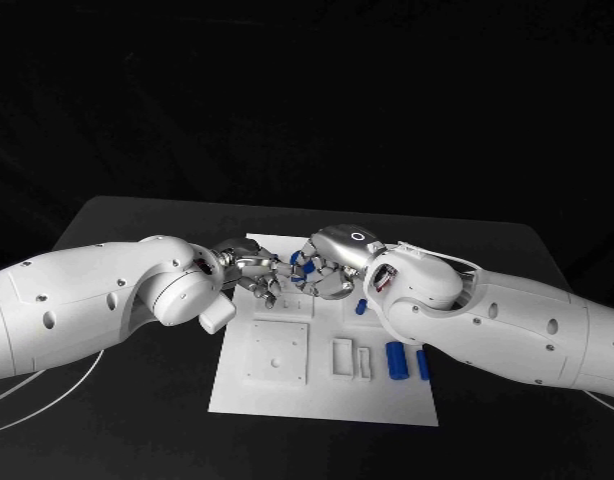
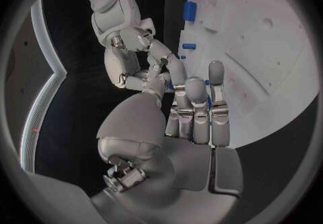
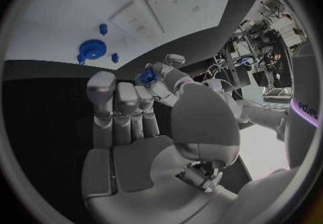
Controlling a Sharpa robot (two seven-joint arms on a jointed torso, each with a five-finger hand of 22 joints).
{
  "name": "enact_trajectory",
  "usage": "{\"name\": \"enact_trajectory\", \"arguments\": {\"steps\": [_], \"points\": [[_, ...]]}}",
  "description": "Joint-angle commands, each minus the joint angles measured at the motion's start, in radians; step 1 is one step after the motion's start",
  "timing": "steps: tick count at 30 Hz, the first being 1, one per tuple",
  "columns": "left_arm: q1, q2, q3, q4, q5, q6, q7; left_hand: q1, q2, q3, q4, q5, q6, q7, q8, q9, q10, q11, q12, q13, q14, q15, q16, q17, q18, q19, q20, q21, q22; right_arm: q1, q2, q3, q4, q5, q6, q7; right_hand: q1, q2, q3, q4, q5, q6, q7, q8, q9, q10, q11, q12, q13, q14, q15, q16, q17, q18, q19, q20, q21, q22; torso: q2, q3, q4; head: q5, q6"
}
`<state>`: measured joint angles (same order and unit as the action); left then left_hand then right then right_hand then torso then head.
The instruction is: Assemble the parts on the task board
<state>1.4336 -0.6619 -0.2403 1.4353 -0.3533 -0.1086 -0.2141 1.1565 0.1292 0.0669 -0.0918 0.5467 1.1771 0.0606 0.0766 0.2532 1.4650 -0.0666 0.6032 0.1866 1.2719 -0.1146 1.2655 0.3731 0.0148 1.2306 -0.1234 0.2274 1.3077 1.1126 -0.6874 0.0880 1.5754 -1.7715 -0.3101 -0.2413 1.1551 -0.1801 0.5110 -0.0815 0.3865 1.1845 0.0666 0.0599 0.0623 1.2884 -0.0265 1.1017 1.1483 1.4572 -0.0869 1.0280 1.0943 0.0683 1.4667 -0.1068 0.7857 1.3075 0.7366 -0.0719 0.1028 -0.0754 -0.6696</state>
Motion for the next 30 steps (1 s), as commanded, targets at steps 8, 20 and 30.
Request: {"name": "enact_trajectory", "arguments": {"steps": [8, 20, 30], "points": [[-0.007, -0.002, 0.000, 0.007, -0.041, 0.017, 0.008, 0.027, -0.002, -0.008, 0.035, -0.030, 0.074, -0.100, 0.069, 0.983, 0.003, -0.008, 0.048, 0.029, -0.003, -0.009, 0.036, -0.002, -0.015, -0.007, -0.003, 0.028, 0.022, 0.000, -0.015, 0.002, 0.006, 0.050, -0.026, 0.016, 0.004, -0.001, -0.025, 0.009, 0.000, 0.000, 0.001, 0.002, 0.000, -0.005, 0.000, -0.003, -0.002, -0.003, -0.006, -0.006, -0.002, 0.005, 0.037, -0.006, -0.009, 0.094, 0.000, 0.0003, -0.0001, 0.002, -0.003], [-0.008, -0.005, 0.000, 0.008, -0.047, 0.022, 0.012, 0.056, -0.002, -0.035, 0.052, -0.075, 0.088, -0.103, 0.071, 0.980, 0.006, -0.009, 0.063, 0.039, -0.005, -0.009, 0.054, -0.004, -0.015, -0.012, -0.003, 0.041, 0.021, 0.000, -0.023, 0.002, 0.000, 0.074, -0.008, 0.028, 0.030, 0.017, -0.008, -0.002, -0.050, 0.006, 0.001, 0.002, 0.001, -0.008, 0.000, -0.002, -0.001, -0.003, -0.006, -0.007, -0.001, 0.006, 0.036, -0.005, -0.010, 0.094, -0.001, -0.0001, -0.0005, -0.003, -0.007], [-0.008, -0.007, 0.000, 0.007, -0.048, 0.022, 0.012, 0.075, 0.002, -0.057, 0.059, -0.088, 0.100, -0.104, 0.060, 0.976, 0.008, -0.010, 0.066, 0.052, -0.007, -0.010, 0.061, 0.000, -0.015, -0.013, -0.004, 0.049, 0.021, 0.000, -0.024, 0.004, -0.009, 0.091, -0.005, 0.038, 0.050, 0.040, 0.025, -0.021, -0.126, 0.027, -0.002, 0.003, 0.001, -0.007, -0.002, 0.001, 0.003, -0.003, -0.007, -0.006, 0.001, 0.006, 0.035, -0.006, -0.007, 0.095, -0.001, -0.0002, 0.0002, -0.005, -0.007]]}}
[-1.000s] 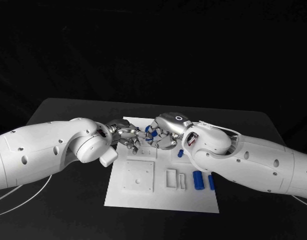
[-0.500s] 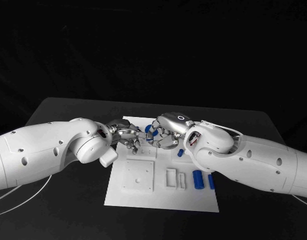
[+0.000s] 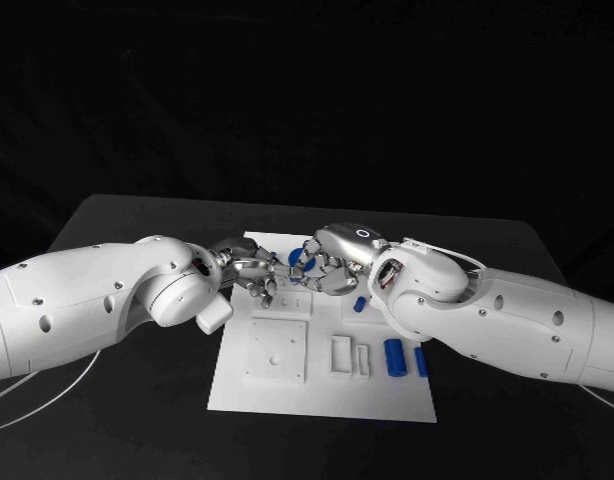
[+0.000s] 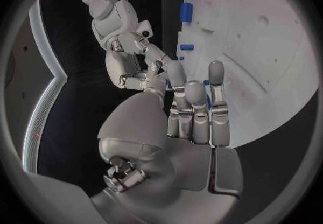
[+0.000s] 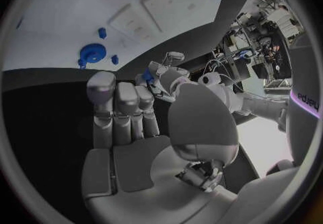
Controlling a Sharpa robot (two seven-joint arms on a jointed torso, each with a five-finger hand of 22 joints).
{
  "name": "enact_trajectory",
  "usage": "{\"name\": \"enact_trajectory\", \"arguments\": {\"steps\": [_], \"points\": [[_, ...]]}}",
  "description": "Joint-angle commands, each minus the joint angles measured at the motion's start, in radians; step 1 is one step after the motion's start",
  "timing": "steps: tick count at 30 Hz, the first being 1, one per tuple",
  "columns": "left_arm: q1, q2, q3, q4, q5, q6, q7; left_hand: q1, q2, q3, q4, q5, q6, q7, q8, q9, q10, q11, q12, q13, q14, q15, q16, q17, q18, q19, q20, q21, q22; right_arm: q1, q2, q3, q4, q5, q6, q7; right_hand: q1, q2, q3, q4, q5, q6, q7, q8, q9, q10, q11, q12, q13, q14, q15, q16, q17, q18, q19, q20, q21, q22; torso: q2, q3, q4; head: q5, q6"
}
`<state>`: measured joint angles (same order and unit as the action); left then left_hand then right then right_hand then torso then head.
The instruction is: Assemble the parts on the task board
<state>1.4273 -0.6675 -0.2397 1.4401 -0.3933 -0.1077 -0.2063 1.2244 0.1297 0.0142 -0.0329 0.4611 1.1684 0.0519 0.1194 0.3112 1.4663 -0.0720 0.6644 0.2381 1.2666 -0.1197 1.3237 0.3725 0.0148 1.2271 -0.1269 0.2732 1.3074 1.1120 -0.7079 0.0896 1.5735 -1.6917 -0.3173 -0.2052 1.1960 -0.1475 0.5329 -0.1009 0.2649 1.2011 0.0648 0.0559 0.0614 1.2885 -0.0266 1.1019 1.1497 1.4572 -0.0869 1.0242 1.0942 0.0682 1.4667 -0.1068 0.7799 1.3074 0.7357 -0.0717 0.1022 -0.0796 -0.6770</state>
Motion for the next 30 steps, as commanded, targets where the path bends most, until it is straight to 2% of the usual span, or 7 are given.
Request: {"name": "enact_trajectory", "arguments": {"steps": [1, 5, 10, 16, 22, 24, 30], "points": [[-0.002, -0.001, -0.001, 0.003, -0.008, 0.021, 0.004, 0.007, 0.002, -0.005, 0.000, -0.004, 0.109, -0.096, 0.017, 0.919, 0.007, -0.004, 0.004, 0.001, -0.001, -0.004, 0.003, 0.001, -0.015, -0.010, 0.000, 0.004, 0.021, 0.001, -0.003, 0.002, -0.008, 0.013, 0.003, 0.003, 0.011, 0.010, 0.004, -0.003, -0.010, 0.013, -0.001, 0.007, 0.002, -0.007, -0.002, 0.001, 0.002, -0.003, -0.007, -0.002, 0.001, 0.006, 0.035, -0.006, -0.001, 0.095, 0.000, -0.0005, 0.0007, -0.001, 0.000], [-0.002, -0.002, -0.001, 0.002, -0.008, 0.017, 0.003, 0.008, 0.006, -0.004, 0.002, -0.005, 0.107, -0.095, 0.016, 0.919, 0.006, -0.004, 0.003, 0.002, -0.001, -0.004, 0.002, 0.000, -0.015, -0.010, 0.000, 0.004, 0.021, 0.001, -0.003, 0.003, -0.010, 0.026, 0.018, 0.008, 0.005, 0.007, -0.015, -0.007, -0.016, 0.011, -0.002, 0.006, 0.002, -0.009, -0.001, -0.002, 0.000, -0.003, -0.006, -0.003, 0.001, 0.005, 0.034, -0.006, -0.003, 0.094, 0.000, -0.0007, 0.0002, -0.002, 0.000], [-0.002, -0.001, -0.001, -0.005, -0.015, 0.008, -0.009, 0.011, 0.007, -0.002, 0.000, -0.006, 0.109, -0.095, 0.014, 0.917, 0.009, -0.005, 0.003, 0.003, 0.002, -0.005, 0.003, 0.000, -0.015, -0.009, 0.000, 0.006, 0.021, 0.001, -0.007, 0.003, -0.013, 0.029, 0.031, 0.005, 0.007, -0.006, -0.081, -0.005, 0.028, -0.006, 0.002, 0.006, 0.001, -0.015, 0.001, -0.010, -0.007, -0.004, -0.004, -0.009, -0.002, 0.006, 0.032, -0.004, -0.014, 0.092, -0.001, 0.0007, -0.0012, -0.002, 0.000], [-0.001, 0.003, -0.001, -0.029, -0.056, 0.002, -0.066, 0.009, 0.005, -0.002, -0.009, -0.001, 0.126, -0.098, 0.002, 0.898, 0.029, -0.008, -0.011, -0.001, 0.017, -0.008, 0.001, 0.001, -0.015, 0.000, -0.004, 0.013, 0.020, -0.002, -0.025, 0.007, -0.018, 0.026, 0.021, 0.002, 0.008, -0.011, -0.084, -0.006, 0.042, -0.029, 0.009, 0.005, 0.001, -0.018, 0.004, -0.016, -0.014, -0.005, -0.002, -0.014, -0.005, 0.008, 0.031, -0.002, -0.022, 0.090, -0.002, 0.0027, -0.0023, -0.001, 0.001], [0.001, 0.018, 0.000, -0.070, -0.108, 0.045, -0.156, 0.004, 0.006, -0.001, -0.017, 0.001, 0.143, -0.098, -0.020, 0.880, 0.039, -0.009, -0.021, -0.005, 0.033, -0.010, -0.011, 0.003, -0.015, 0.009, -0.007, 0.018, 0.020, -0.020, -0.051, 0.045, -0.027, 0.049, -0.017, 0.006, 0.005, -0.018, -0.077, -0.001, 0.074, -0.029, 0.008, 0.006, 0.001, -0.021, 0.003, -0.023, -0.022, -0.006, -0.002, -0.025, -0.012, 0.010, 0.031, -0.001, -0.036, 0.087, -0.002, 0.0025, -0.0010, -0.001, 0.002], [0.005, 0.025, 0.000, -0.085, -0.129, 0.070, -0.194, 0.003, 0.008, -0.001, -0.018, 0.000, 0.146, -0.099, -0.023, 0.880, 0.042, -0.010, -0.018, -0.004, 0.037, -0.012, -0.012, 0.005, -0.015, 0.013, -0.008, 0.020, 0.021, -0.024, -0.061, 0.061, -0.034, 0.075, -0.038, 0.012, 0.004, -0.021, -0.073, 0.000, 0.094, -0.031, 0.009, 0.006, 0.001, -0.021, 0.003, -0.023, -0.023, -0.005, -0.002, -0.027, -0.013, 0.009, 0.031, -0.002, -0.039, 0.087, -0.004, 0.0049, -0.0031, 0.001, -0.001], [0.022, 0.054, 0.000, -0.136, -0.174, 0.167, -0.300, -0.001, 0.015, 0.001, -0.020, -0.001, 0.152, -0.100, -0.031, 0.880, 0.042, -0.011, -0.012, -0.005, 0.047, -0.014, -0.019, 0.007, -0.015, 0.019, -0.011, 0.025, 0.021, -0.029, -0.085, 0.103, -0.059, 0.214, -0.098, 0.038, 0.001, -0.025, -0.070, 0.005, 0.104, -0.030, 0.009, 0.006, 0.001, -0.027, 0.001, -0.034, -0.033, -0.006, -0.002, -0.040, -0.024, 0.010, 0.030, -0.002, -0.058, 0.083, -0.009, 0.0111, -0.0096, 0.005, -0.004]]}}
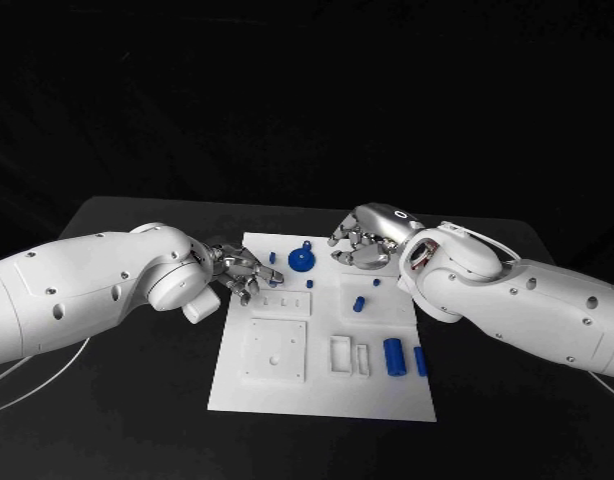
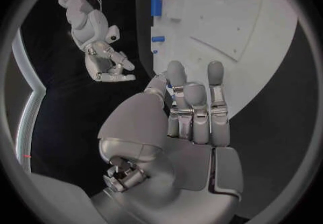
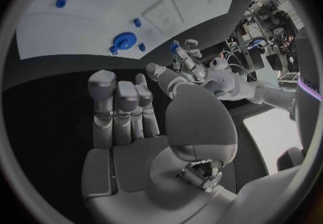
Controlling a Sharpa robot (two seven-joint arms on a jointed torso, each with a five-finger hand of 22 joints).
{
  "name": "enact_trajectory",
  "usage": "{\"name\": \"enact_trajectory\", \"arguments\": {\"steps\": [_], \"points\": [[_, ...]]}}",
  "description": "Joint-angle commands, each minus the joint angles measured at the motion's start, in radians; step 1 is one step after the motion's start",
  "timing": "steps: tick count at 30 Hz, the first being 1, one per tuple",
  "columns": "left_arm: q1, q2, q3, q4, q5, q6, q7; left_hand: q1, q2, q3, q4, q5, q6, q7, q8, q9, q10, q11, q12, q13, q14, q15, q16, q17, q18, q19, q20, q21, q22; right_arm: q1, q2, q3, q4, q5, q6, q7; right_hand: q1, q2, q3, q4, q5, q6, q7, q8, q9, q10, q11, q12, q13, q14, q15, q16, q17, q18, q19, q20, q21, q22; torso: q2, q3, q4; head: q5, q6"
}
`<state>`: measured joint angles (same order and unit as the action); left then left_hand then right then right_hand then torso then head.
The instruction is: Assemble the parts on the task board
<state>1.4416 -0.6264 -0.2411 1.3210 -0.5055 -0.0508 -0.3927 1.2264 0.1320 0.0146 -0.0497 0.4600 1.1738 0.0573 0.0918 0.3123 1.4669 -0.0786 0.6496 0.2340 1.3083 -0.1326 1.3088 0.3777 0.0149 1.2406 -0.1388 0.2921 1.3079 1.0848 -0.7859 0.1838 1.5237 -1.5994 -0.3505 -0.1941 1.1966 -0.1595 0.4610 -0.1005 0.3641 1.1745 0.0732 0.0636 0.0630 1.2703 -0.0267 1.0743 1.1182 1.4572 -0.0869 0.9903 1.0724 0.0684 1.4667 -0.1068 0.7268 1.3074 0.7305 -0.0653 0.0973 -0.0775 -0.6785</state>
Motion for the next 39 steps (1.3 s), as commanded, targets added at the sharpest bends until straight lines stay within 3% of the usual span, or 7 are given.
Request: {"name": "enact_trajectory", "arguments": {"steps": [1, 11, 24, 25, 26, 30, 39], "points": [[0.010, 0.019, 0.001, -0.025, -0.066, 0.129, -0.127, -0.003, 0.014, 0.002, -0.004, 0.000, 0.146, -0.105, -0.006, 0.878, 0.042, -0.004, 0.002, -0.002, 0.005, -0.001, -0.005, 0.001, -0.015, 0.006, 0.001, 0.007, 0.020, -0.002, -0.011, 0.013, -0.013, 0.143, -0.070, 0.031, 0.002, -0.013, 0.003, 0.003, 0.010, -0.005, 0.001, -0.002, -0.001, -0.011, 0.001, -0.010, -0.005, -0.007, -0.002, -0.008, -0.003, 0.010, 0.029, -0.002, -0.010, 0.082, -0.005, 0.0058, -0.0057, 0.004, -0.006], [0.027, 0.105, 0.001, -0.109, -0.157, 0.203, -0.198, -0.032, 0.027, 0.027, -0.038, 0.041, 0.161, -0.108, -0.014, 0.881, 0.044, -0.008, 0.016, -0.006, 0.011, -0.003, 0.000, 0.020, -0.015, 0.006, 0.000, 0.023, 0.021, -0.002, -0.024, 0.045, -0.060, 0.250, -0.087, 0.054, 0.016, -0.009, 0.014, -0.019, 0.039, -0.005, 0.004, -0.002, -0.001, -0.017, 0.000, -0.015, -0.011, -0.007, -0.003, -0.014, -0.007, 0.012, 0.029, -0.002, -0.027, 0.081, -0.018, 0.0148, -0.0100, 0.010, -0.024], [0.028, 0.172, 0.001, -0.119, -0.274, 0.156, -0.189, -0.095, 0.030, 0.062, -0.102, 0.090, 0.221, -0.122, -0.023, 0.880, 0.047, -0.020, 0.083, -0.028, 0.066, -0.009, -0.026, 0.103, -0.015, 0.029, -0.005, 0.046, 0.020, -0.003, -0.015, 0.049, -0.073, 0.262, -0.081, 0.058, 0.001, -0.008, 0.027, -0.036, 0.068, -0.004, 0.004, -0.002, -0.001, -0.019, 0.000, -0.015, -0.015, -0.007, -0.003, -0.015, -0.006, 0.014, 0.030, -0.002, -0.033, 0.081, -0.027, 0.0213, -0.0085, 0.010, -0.039], [0.028, 0.176, 0.001, -0.120, -0.282, 0.155, -0.189, -0.095, 0.032, 0.071, -0.106, 0.071, 0.222, -0.123, -0.023, 0.880, 0.048, -0.020, 0.086, -0.027, 0.068, -0.010, -0.024, 0.113, -0.015, 0.029, -0.005, 0.047, 0.020, -0.003, -0.015, 0.049, -0.074, 0.262, -0.081, 0.057, 0.000, -0.008, 0.028, -0.037, 0.072, -0.004, 0.004, -0.002, -0.001, -0.019, 0.000, -0.015, -0.015, -0.007, -0.003, -0.016, -0.006, 0.014, 0.030, -0.002, -0.034, 0.081, -0.028, 0.0216, -0.0082, 0.010, -0.039], [0.028, 0.180, 0.001, -0.121, -0.290, 0.155, -0.189, -0.161, 0.011, 0.248, -0.132, -0.082, 0.212, -0.116, -0.028, 0.876, 0.039, -0.013, 0.100, -0.023, 0.071, -0.008, -0.022, 0.133, -0.014, 0.029, 0.003, 0.055, 0.021, -0.003, -0.014, 0.049, -0.074, 0.263, -0.081, 0.057, 0.000, -0.008, 0.029, -0.037, 0.075, -0.004, 0.004, -0.002, -0.001, -0.019, 0.000, -0.015, -0.015, -0.007, -0.003, -0.016, -0.006, 0.014, 0.030, -0.002, -0.034, 0.081, -0.028, 0.0219, -0.0080, 0.009, -0.042], [0.028, 0.195, 0.001, -0.122, -0.320, 0.163, -0.189, -0.182, -0.034, 0.335, -0.128, -0.072, 0.236, -0.125, -0.021, 0.894, 0.048, -0.023, 0.103, -0.020, 0.079, -0.011, -0.018, 0.167, -0.015, 0.028, -0.006, 0.063, 0.020, -0.003, -0.012, 0.049, -0.075, 0.263, -0.078, 0.057, -0.002, -0.008, 0.032, -0.039, 0.086, -0.004, 0.004, -0.002, -0.001, -0.019, 0.000, -0.015, -0.015, -0.008, -0.003, -0.017, -0.006, 0.014, 0.030, -0.003, -0.036, 0.081, -0.028, 0.0217, -0.0088, 0.010, -0.041], [0.025, 0.225, 0.001, -0.141, -0.355, 0.188, -0.188, -0.193, -0.031, 0.353, -0.113, -0.070, 0.254, -0.131, -0.019, 0.914, 0.047, -0.026, 0.131, 0.001, 0.093, -0.010, 0.001, 0.225, -0.010, 0.029, 0.000, 0.074, 0.021, -0.003, -0.007, 0.049, -0.075, 0.263, -0.073, 0.056, -0.005, -0.010, 0.037, -0.046, 0.109, -0.004, 0.005, -0.002, -0.001, -0.020, 0.000, -0.015, -0.016, -0.008, -0.003, -0.016, -0.006, 0.015, 0.029, -0.003, -0.036, 0.081, -0.028, 0.0223, -0.0091, 0.014, -0.045]]}}
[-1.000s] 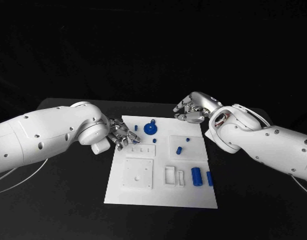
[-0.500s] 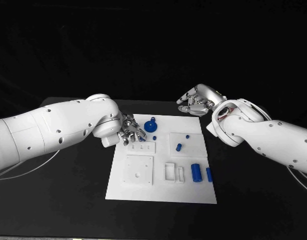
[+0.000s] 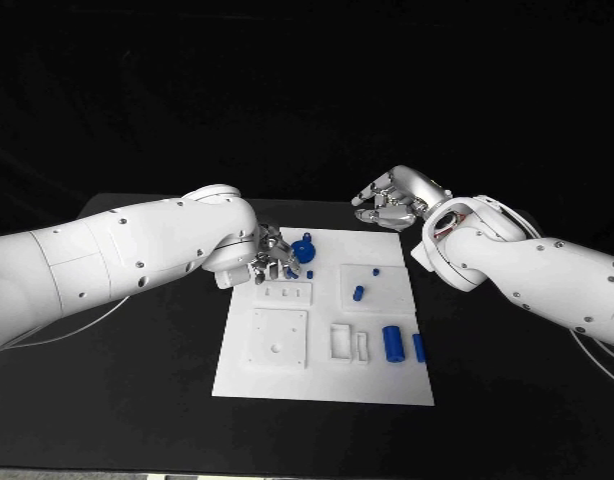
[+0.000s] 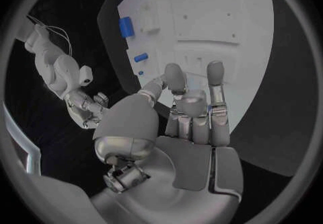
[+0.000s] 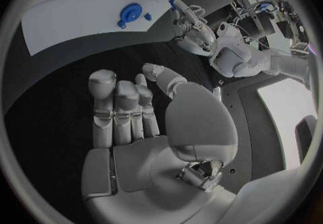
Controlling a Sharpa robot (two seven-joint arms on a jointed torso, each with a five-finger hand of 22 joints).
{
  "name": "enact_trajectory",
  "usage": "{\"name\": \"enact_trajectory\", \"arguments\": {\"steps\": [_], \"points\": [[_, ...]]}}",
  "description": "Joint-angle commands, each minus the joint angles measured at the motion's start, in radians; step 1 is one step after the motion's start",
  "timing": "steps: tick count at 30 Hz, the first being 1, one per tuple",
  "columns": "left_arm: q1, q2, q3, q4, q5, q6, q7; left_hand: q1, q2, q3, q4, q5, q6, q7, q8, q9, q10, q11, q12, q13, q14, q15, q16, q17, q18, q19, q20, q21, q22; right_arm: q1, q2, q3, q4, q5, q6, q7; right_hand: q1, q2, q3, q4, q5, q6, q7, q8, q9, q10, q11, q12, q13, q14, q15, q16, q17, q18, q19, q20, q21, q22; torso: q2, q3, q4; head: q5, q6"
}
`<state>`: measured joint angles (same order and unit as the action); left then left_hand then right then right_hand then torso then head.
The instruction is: Assemble the parts on the task board
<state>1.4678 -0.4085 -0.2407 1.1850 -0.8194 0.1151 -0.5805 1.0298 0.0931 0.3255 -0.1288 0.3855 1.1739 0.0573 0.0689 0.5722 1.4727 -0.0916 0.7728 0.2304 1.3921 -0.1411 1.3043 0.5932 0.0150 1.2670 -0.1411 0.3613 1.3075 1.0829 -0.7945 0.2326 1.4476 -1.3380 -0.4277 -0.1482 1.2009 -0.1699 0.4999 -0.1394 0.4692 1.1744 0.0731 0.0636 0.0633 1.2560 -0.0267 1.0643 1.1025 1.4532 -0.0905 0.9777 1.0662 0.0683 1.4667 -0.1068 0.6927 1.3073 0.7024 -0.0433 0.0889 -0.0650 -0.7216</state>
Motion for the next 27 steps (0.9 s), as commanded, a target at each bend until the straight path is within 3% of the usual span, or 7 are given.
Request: {"name": "enact_trajectory", "arguments": {"steps": [1, 16, 27], "points": [[-0.001, 0.009, 0.001, -0.008, -0.042, 0.026, 0.000, 0.004, 0.008, 0.043, -0.034, 0.005, 0.255, -0.131, 0.004, 0.655, 0.042, -0.012, 0.008, 0.005, 0.009, -0.001, 0.006, 0.013, -0.010, 0.002, 0.002, 0.005, 0.021, -0.001, 0.002, 0.001, 0.001, 0.001, 0.005, 0.010, -0.009, 0.001, -0.001, -0.008, 0.006, -0.003, 0.005, -0.002, -0.001, -0.005, 0.000, -0.005, 0.000, -0.004, 0.000, -0.004, 0.001, 0.015, 0.029, -0.003, -0.003, 0.081, 0.000, 0.0001, -0.0005, 0.003, -0.002], [-0.028, 0.034, 0.001, -0.046, -0.080, 0.038, -0.011, -0.018, 0.013, 0.070, -0.053, 0.025, 0.262, -0.133, 0.005, 0.671, 0.041, -0.014, 0.020, 0.025, 0.018, 0.000, 0.008, 0.049, 0.000, -0.002, 0.010, 0.022, 0.021, -0.001, 0.004, 0.001, 0.004, 0.001, 0.011, 0.008, -0.013, 0.001, 0.003, -0.015, 0.021, -0.002, 0.005, -0.002, -0.001, -0.006, 0.000, -0.006, -0.002, -0.004, 0.000, -0.004, 0.001, 0.015, 0.029, -0.003, -0.002, 0.081, 0.002, -0.0014, 0.0002, 0.008, -0.007], [-0.050, 0.033, 0.001, -0.058, -0.092, 0.030, -0.011, -0.032, 0.021, 0.072, -0.047, 0.013, 0.266, -0.134, 0.006, 0.682, 0.041, -0.014, 0.028, 0.032, 0.021, 0.001, 0.007, 0.066, 0.008, -0.003, 0.017, 0.028, 0.021, -0.001, 0.006, 0.001, 0.001, 0.001, 0.015, 0.006, -0.015, 0.001, 0.007, -0.019, 0.031, -0.001, 0.005, -0.002, -0.001, -0.006, -0.001, -0.005, -0.001, -0.004, 0.000, -0.005, 0.001, 0.015, 0.028, -0.003, -0.002, 0.081, 0.002, -0.0037, -0.0005, 0.008, -0.009]]}}
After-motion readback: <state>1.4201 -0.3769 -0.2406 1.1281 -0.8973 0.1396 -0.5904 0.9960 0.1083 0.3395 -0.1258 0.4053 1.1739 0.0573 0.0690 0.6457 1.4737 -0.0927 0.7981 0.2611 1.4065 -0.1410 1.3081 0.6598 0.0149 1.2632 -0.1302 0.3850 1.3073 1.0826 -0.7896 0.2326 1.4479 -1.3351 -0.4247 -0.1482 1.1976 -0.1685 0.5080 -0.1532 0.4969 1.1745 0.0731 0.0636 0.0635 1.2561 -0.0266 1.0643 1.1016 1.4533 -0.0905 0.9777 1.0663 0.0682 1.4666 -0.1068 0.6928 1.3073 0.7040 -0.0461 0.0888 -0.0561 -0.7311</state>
